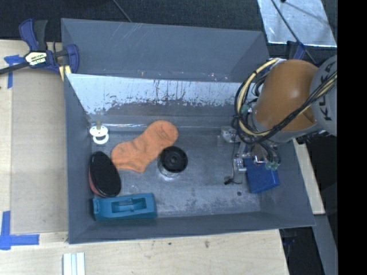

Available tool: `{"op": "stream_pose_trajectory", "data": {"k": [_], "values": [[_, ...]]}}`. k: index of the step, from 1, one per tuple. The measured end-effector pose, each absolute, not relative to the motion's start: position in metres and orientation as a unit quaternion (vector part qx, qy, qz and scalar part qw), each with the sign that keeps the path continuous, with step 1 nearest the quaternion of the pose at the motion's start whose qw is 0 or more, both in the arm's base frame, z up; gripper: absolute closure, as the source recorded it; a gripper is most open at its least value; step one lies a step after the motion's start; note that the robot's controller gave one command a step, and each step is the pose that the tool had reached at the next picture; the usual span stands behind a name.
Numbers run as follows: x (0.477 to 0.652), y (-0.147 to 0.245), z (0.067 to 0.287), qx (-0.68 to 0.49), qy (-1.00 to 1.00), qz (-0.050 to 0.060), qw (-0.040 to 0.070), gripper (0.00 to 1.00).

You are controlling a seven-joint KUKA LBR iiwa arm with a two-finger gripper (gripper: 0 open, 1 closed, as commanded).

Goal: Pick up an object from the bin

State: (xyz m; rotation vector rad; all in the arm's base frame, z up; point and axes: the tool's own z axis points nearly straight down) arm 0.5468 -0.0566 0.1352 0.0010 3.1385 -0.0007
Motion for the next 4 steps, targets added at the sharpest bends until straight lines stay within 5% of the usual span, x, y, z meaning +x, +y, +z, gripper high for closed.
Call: {"op": "stream_pose_trajectory", "data": {"k": [1,2,3,4], "values": [[0.587,-0.012,0.100,-0.034,0.999,-0.001,0.005,0.00],[0.598,0.016,0.079,-0.049,0.999,0.001,0.002,0.00],[0.580,0.040,0.073,-0.053,0.999,0.000,0.001,0.00],[0.596,0.084,0.072,-0.102,0.995,0.001,0.003,1.00]]}}
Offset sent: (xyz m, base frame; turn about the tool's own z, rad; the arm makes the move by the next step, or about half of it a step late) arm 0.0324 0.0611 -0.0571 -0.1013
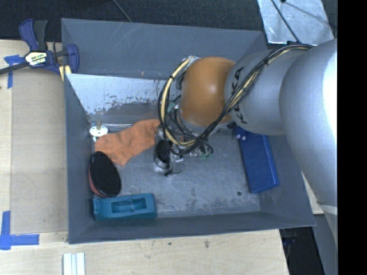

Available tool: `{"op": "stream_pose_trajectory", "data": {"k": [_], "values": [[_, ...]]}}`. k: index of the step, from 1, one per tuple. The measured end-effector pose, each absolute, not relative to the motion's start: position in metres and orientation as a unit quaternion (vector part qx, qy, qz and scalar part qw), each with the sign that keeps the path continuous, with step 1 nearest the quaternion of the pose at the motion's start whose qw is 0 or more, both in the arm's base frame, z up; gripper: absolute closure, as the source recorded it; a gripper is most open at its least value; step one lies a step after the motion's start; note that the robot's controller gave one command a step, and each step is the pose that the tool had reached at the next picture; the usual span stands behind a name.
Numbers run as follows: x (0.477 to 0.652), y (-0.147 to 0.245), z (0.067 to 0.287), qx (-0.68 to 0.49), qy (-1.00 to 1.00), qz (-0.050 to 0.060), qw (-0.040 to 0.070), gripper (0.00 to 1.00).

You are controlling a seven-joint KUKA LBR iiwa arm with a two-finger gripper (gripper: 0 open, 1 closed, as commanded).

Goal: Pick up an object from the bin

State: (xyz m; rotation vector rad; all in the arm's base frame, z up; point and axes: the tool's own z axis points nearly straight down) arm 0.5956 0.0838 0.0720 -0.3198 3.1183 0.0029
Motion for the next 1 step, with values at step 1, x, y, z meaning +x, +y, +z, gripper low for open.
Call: {"op": "stream_pose_trajectory", "data": {"k": [1], "values": [[0.5956,0.0838,0.0721,-0.102,0.995,0.001,0.004,1.00]]}}
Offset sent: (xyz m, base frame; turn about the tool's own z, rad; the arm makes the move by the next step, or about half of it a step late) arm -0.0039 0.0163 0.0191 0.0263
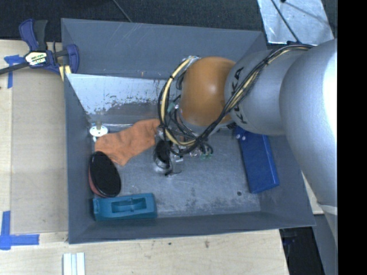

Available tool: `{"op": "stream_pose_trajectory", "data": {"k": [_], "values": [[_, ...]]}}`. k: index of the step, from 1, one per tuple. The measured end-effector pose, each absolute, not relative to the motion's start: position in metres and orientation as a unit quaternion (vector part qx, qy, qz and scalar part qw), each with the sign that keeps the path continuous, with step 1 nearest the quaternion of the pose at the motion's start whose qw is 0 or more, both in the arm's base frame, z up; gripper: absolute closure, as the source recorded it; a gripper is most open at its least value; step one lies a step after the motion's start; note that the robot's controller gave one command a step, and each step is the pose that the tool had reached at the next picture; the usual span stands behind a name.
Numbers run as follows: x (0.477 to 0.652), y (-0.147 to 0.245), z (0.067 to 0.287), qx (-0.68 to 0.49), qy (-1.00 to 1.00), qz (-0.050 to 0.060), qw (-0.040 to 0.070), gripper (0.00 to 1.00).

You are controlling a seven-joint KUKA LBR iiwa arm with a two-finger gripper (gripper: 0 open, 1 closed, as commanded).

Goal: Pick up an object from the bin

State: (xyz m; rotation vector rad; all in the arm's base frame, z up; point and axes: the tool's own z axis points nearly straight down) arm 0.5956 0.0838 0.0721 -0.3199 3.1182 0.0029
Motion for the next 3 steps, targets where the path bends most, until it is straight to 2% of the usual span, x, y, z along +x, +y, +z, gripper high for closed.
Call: {"op": "stream_pose_trajectory", "data": {"k": [2,3], "values": [[0.589,0.108,0.094,-0.102,0.995,0.000,0.003,1.00],[0.554,0.088,0.248,-0.094,0.996,0.000,0.003,1.00]]}}
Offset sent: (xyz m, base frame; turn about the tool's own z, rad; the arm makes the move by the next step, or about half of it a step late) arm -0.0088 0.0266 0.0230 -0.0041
